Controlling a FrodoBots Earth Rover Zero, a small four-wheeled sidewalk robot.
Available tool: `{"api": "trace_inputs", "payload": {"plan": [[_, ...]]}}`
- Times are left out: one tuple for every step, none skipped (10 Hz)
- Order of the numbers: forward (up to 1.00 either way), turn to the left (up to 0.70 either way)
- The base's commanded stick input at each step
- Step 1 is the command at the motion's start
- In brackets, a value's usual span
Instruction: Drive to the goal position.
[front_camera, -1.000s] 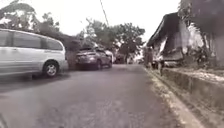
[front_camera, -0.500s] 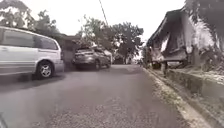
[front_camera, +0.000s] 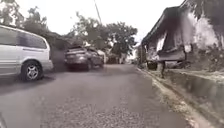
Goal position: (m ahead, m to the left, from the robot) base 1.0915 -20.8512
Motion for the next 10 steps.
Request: {"api": "trace_inputs", "payload": {"plan": [[0.7, 0.0], [0.7, 0.0], [0.7, 0.0], [0.7, 0.0], [0.7, 0.0], [0.7, 0.0], [0.7, 0.0], [0.7, 0.0], [0.7, 0.0], [0.7, 0.0]]}}
